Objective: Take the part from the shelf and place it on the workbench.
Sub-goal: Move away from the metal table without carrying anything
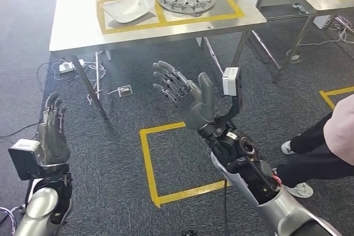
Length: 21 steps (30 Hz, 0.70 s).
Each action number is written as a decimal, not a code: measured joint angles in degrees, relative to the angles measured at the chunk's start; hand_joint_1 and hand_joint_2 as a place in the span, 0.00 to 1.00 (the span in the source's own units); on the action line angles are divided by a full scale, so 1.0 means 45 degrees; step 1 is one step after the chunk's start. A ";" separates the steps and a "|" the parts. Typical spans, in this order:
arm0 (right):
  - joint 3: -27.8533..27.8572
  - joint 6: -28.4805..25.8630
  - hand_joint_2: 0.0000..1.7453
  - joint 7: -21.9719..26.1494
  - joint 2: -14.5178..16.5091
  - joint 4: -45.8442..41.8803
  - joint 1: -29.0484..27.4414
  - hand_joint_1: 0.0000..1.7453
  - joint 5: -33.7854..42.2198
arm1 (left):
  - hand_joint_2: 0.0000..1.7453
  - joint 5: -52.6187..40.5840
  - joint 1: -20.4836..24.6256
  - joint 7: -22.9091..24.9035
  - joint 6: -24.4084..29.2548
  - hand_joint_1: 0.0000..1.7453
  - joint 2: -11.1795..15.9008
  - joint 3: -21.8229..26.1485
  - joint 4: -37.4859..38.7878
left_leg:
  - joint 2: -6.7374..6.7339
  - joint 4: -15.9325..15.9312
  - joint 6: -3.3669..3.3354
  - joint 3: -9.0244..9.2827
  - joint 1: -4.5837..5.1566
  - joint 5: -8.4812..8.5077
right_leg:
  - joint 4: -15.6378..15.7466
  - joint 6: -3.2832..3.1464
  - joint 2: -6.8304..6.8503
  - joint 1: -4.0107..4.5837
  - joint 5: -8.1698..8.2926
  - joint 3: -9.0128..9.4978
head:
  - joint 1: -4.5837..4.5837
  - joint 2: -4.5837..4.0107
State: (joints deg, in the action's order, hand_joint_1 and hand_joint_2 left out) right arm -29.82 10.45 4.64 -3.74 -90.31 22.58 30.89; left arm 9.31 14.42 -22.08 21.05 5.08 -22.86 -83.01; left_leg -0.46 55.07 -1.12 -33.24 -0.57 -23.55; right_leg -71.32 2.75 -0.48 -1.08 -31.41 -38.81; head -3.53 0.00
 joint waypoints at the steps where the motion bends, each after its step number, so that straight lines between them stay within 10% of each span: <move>1: -0.0006 0.0024 0.00 0.0001 0.0000 0.0015 0.0017 0.00 0.0001 | 0.00 -0.0001 -0.0005 0.0011 0.0033 0.00 0.0004 0.0000 -0.0016 | -0.0018 0.0002 0.0001 0.0019 0.0017 -0.0004 | 0.0675 -0.0061 0.0026 0.0015 0.0411 0.0346 | -0.0048 0.0000; 4: -0.0028 0.0072 0.00 0.0001 0.0004 0.0025 0.0159 0.00 0.0068 | 0.00 -0.0012 -0.0005 0.0051 0.0108 0.00 0.0015 0.0000 -0.0118 | -0.0078 0.0019 0.0057 0.0035 0.0080 -0.0016 | 0.3218 -0.0308 0.0278 0.0166 0.1372 0.1550 | -0.0150 0.0000; 9: -0.0058 0.0081 0.00 -0.0034 0.0015 0.0025 0.0301 0.00 0.0206 | 0.00 -0.0060 -0.0048 0.0177 0.0225 0.00 0.0051 0.0000 -0.0290 | -0.0172 0.0266 0.0363 -0.0137 0.0124 -0.0154 | 0.3869 -0.0536 0.0190 0.0147 0.1515 0.1871 | -0.0052 0.0000; 14: -0.0063 0.0050 0.00 -0.0045 0.0019 0.0035 0.0352 0.00 0.0211 | 0.00 -0.0070 -0.0073 0.0234 0.0248 0.00 0.0070 0.0000 -0.0369 | 0.0030 0.3759 0.0622 -0.1834 0.0011 -0.1729 | 0.3971 -0.0682 0.0044 0.0094 0.1661 0.1780 | 0.0344 0.0000; 18: -0.0072 0.0024 0.00 -0.0055 0.0019 0.0038 0.0326 0.00 0.0214 | 0.00 -0.0083 -0.0020 0.0234 0.0248 0.00 0.0069 0.0000 -0.0369 | 0.0133 0.1307 0.0660 -0.0570 -0.0129 -0.0356 | 0.3889 -0.0583 -0.0159 0.0096 0.1643 0.1747 | 0.0498 0.0000; 21: -0.0084 0.0013 0.00 -0.0056 0.0019 0.0038 0.0327 0.00 0.0222 | 0.00 -0.0092 0.0020 0.0232 0.0242 0.00 0.0058 0.0000 -0.0370 | 0.0276 0.0066 0.0525 -0.0001 -0.0123 -0.0077 | 0.3786 -0.0373 -0.0295 0.0141 0.1619 0.1621 | 0.0490 0.0000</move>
State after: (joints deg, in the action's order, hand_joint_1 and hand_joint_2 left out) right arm -30.20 10.51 4.39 -3.65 -90.14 24.05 31.89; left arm 8.90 14.51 -21.04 22.14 5.34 -22.86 -84.68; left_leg 0.78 55.37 1.24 -33.24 -1.13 -23.90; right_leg -54.29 1.07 -1.81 -0.45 -24.12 -31.51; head -1.32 0.00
